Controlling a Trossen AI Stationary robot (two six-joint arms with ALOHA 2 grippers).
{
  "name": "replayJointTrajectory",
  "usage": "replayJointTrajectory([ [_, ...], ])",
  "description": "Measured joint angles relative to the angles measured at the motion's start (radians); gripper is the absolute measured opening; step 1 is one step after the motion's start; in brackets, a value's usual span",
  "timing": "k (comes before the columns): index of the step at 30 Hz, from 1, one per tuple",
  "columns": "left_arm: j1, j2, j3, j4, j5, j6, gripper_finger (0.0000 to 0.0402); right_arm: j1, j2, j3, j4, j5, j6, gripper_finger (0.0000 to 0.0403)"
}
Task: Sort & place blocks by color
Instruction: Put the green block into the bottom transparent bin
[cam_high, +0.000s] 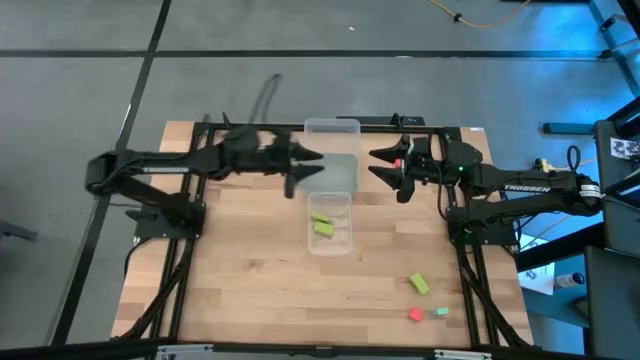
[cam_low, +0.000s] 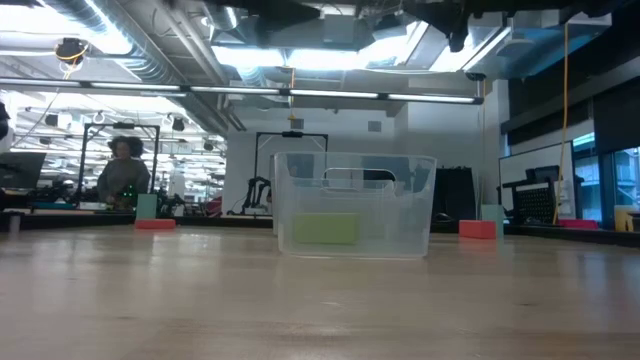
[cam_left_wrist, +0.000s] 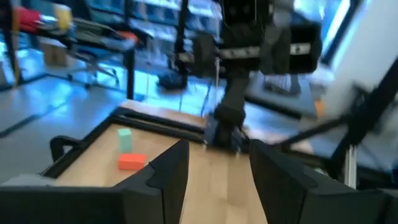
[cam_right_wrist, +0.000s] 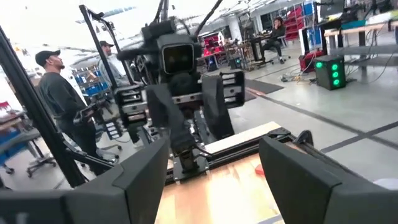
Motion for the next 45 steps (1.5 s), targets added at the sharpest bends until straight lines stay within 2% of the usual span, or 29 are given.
replayJointTrajectory([
  [2,-0.003,-0.069,-0.083,0.077,-0.018,-0.022,0.0161,0.001,0.0,0.036,-0.128,-0.006,0.041,0.0255],
  [6,-0.006,-0.179,-0.177,0.107,-0.085,-0.024,0.0161,0.024,0.027,0.207,-0.668,-0.031,0.177,0.0255],
  [10,-0.006,-0.237,-0.198,0.107,-0.122,-0.013,0.0161,0.114,0.096,0.353,-1.131,-0.149,0.396,0.0255],
  [12,-0.005,-0.248,-0.197,0.109,-0.128,0.007,0.0161,0.188,0.127,0.373,-1.271,-0.21,0.526,0.0255],
  [15,-0.005,-0.253,-0.198,0.107,-0.145,0.011,0.0161,0.327,0.162,0.356,-1.377,-0.245,0.732,0.0255],
  [22,-0.005,-0.253,-0.198,0.105,-0.146,0.01,0.0161,0.63,0.257,0.24,-1.369,-0.263,1.178,0.0255],
  [28,-0.005,-0.253,-0.198,0.106,-0.146,0.01,0.0161,0.755,0.351,0.152,-1.203,-0.261,1.402,0.0255],
  [45,-0.005,-0.253,-0.198,0.106,-0.15,0.008,0.0161,0.795,0.592,0.135,-1.103,-0.207,1.436,0.0255],
])
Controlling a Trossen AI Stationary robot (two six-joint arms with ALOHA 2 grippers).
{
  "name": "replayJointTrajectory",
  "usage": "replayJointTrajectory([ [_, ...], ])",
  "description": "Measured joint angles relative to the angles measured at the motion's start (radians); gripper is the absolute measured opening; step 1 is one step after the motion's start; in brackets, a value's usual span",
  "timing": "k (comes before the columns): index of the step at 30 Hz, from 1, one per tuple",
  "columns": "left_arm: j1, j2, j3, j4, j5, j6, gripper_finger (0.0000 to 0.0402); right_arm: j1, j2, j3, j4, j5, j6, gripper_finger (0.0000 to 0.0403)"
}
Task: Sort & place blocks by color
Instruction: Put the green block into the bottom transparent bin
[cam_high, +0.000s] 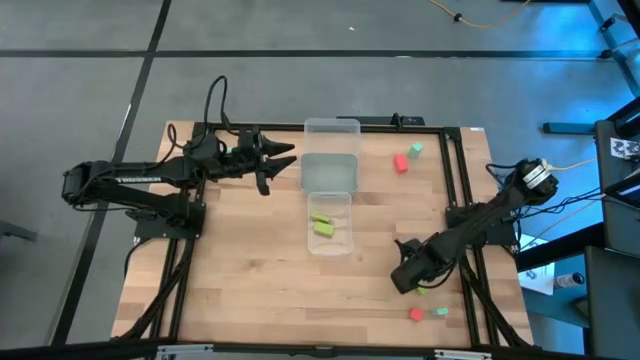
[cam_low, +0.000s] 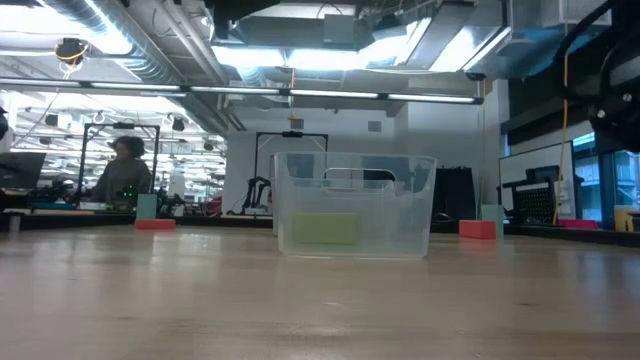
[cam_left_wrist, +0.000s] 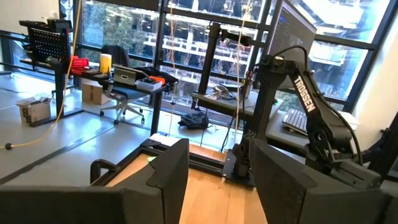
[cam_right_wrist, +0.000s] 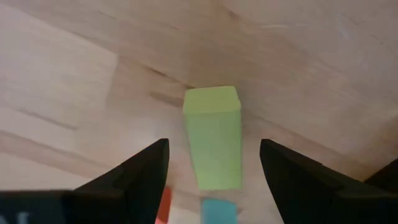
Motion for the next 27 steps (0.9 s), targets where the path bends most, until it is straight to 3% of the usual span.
replayJointTrajectory([
  [15,0.0,0.0,0.0,0.0,0.0,-0.004,0.016,0.002,0.08,0.0,0.041,0.0,-0.002,0.0245],
  [27,0.0,0.0,0.0,0.0,-0.001,-0.004,0.016,0.003,0.079,0.0,0.041,-0.001,-0.022,0.0136],
])
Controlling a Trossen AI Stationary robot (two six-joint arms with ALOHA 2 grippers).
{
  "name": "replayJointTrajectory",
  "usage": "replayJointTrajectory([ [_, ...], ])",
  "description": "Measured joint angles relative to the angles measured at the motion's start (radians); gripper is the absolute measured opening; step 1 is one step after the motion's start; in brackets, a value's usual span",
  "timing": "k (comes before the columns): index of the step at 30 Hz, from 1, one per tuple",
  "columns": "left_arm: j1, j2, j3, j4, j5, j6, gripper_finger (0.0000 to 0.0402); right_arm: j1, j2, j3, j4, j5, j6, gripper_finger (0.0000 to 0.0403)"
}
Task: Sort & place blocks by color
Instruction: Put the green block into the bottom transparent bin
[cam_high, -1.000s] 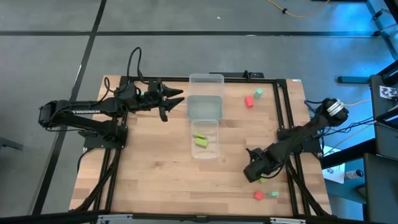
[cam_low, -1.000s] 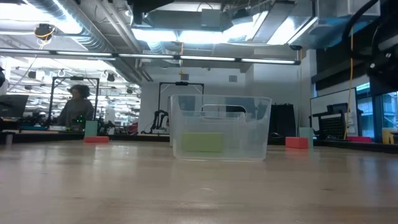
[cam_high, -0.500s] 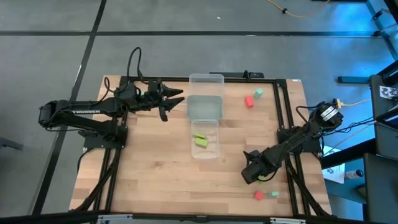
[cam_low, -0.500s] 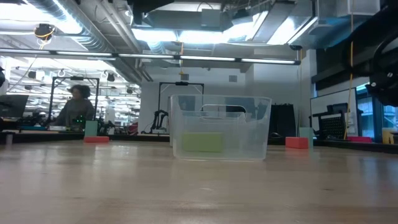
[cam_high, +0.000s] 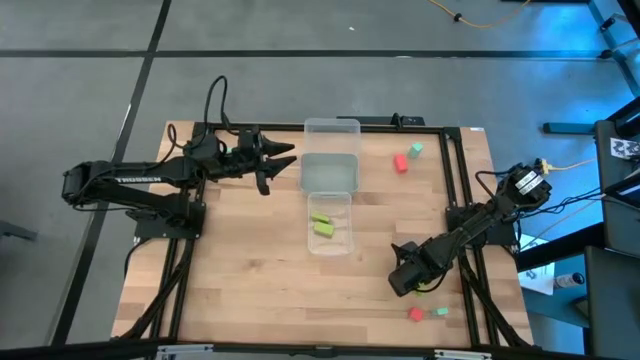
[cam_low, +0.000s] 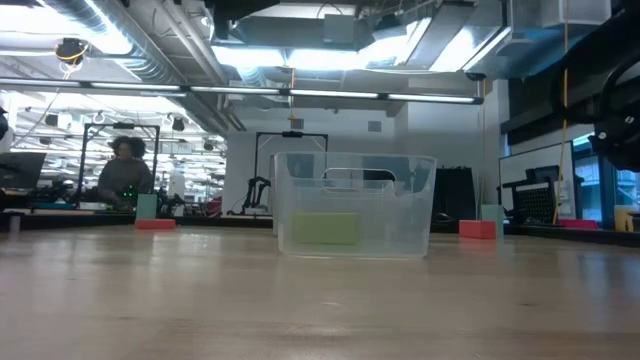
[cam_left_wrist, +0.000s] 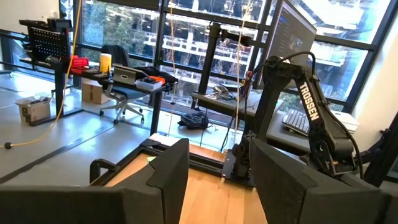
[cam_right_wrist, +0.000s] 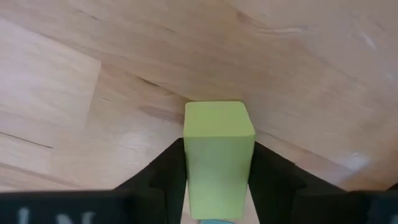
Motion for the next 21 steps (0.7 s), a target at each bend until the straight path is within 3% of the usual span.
replayJointTrajectory([
  [15,0.011,0.0,0.0,0.0,-0.002,0.0,0.016,0.043,-0.004,0.0,-0.001,0.002,-0.029,0.0137],
  [21,0.015,0.0,0.0,0.0,-0.002,0.0,0.016,0.061,-0.071,0.0,-0.024,0.036,-0.06,0.0137],
])
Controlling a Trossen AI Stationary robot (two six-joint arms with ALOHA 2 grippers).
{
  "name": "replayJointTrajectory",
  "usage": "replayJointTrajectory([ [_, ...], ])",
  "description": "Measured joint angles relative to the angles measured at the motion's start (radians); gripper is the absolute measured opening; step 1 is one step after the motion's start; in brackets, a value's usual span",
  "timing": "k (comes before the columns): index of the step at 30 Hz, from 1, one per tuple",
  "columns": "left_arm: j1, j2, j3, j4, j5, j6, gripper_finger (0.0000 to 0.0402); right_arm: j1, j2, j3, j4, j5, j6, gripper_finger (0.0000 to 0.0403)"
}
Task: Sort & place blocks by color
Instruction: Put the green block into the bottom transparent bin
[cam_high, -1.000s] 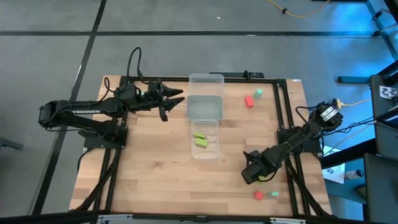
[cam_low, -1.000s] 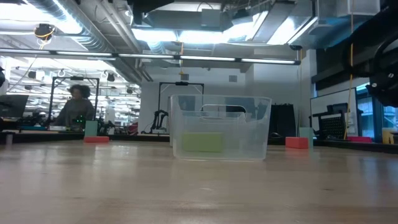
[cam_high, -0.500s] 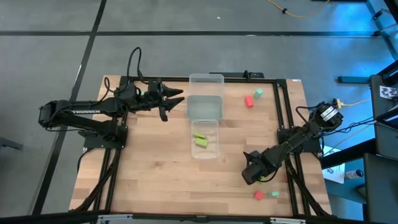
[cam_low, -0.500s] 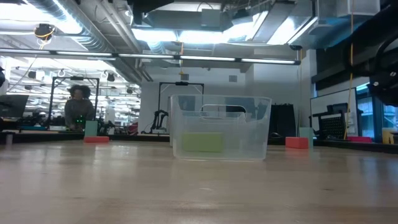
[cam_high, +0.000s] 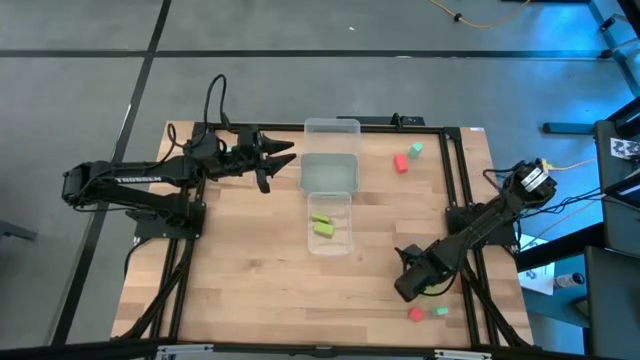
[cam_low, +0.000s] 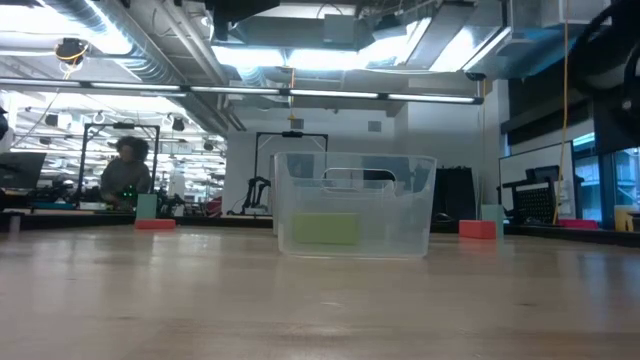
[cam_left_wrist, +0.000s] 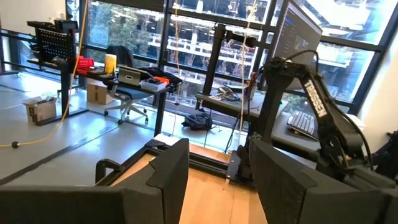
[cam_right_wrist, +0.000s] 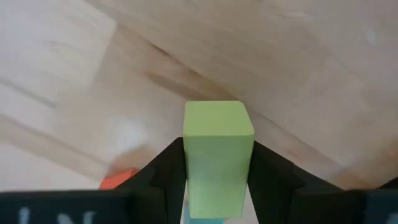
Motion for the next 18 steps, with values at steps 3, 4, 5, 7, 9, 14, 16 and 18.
replayJointTrajectory([
  [3,0.0,0.0,0.0,0.0,0.001,0.0,0.016,0.009,-0.063,0.0,-0.024,0.048,-0.057,0.0137],
  [4,0.0,0.0,0.0,0.0,0.0,0.0,0.016,0.01,-0.087,0.0,-0.023,0.076,-0.094,0.0137],
  [5,0.0,0.0,0.0,0.0,0.001,0.0,0.016,0.011,-0.113,0.0,-0.016,0.104,-0.128,0.0137],
  [7,0.0,0.0,0.0,0.0,0.002,-0.002,0.016,0.009,-0.16,0.0,0.001,0.169,-0.198,0.0137],
  [9,0.0,0.0,0.0,0.001,0.003,-0.021,0.016,-0.009,-0.206,0.0,0.045,0.229,-0.297,0.0137],
  [14,0.0,0.0,0.0,0.001,0.038,-0.054,0.016,-0.116,-0.282,0.0,0.277,0.297,-0.601,0.0137],
  [16,-0.003,0.0,0.0,0.001,0.048,-0.054,0.016,-0.185,-0.295,0.0,0.36,0.298,-0.723,0.0137],
  [18,-0.008,0.0,0.0,0.0,0.061,-0.055,0.016,-0.258,-0.296,0.0,0.436,0.298,-0.845,0.0137],
])
